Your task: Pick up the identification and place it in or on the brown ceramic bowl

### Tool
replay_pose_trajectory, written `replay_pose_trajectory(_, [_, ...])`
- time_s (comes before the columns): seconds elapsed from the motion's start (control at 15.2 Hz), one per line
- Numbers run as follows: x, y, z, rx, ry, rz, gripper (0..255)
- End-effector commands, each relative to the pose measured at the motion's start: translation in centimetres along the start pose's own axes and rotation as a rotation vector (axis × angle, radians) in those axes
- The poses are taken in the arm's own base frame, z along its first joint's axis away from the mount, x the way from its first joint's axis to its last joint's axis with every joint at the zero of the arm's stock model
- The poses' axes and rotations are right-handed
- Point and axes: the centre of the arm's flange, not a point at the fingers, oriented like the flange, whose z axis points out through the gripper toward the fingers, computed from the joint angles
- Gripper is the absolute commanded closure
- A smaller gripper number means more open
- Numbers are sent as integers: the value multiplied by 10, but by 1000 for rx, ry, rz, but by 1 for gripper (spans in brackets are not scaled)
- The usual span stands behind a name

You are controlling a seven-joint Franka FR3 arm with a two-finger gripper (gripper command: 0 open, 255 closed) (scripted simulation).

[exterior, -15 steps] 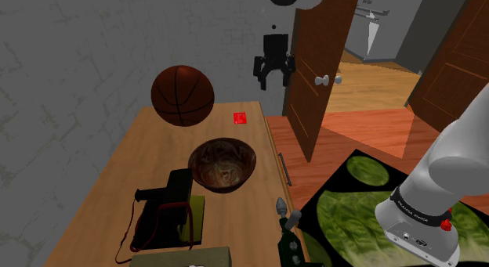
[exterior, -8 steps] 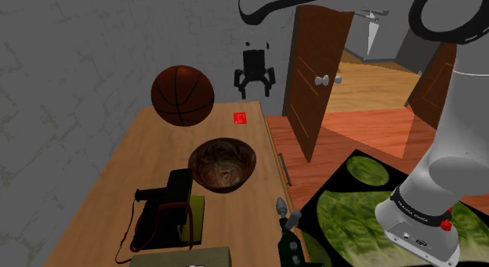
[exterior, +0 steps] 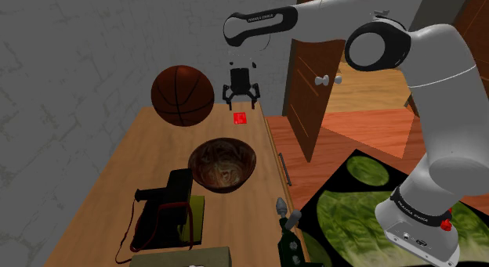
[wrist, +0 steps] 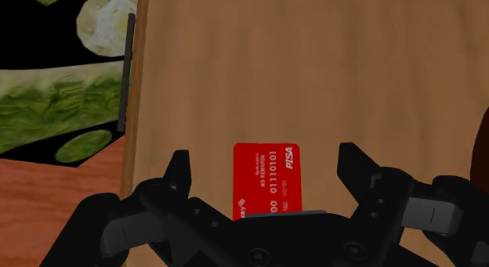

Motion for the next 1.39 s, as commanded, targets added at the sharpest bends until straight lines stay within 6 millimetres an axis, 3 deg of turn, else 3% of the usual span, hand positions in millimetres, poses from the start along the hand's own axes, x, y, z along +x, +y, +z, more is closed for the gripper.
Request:
replay_pose_trajectory(0.0, [20,-7,9,6,-27,38,0])
replay_pose_trajectory(0.53, [19,-7,49,6,-27,38,0])
replay_pose_trajectory(0.99, [19,-7,49,6,-27,38,0])
replay_pose_trajectory(1.06, [19,-7,49,6,-27,38,255])
replay_pose_trajectory(1.32, [19,-8,50,6,-27,38,255])
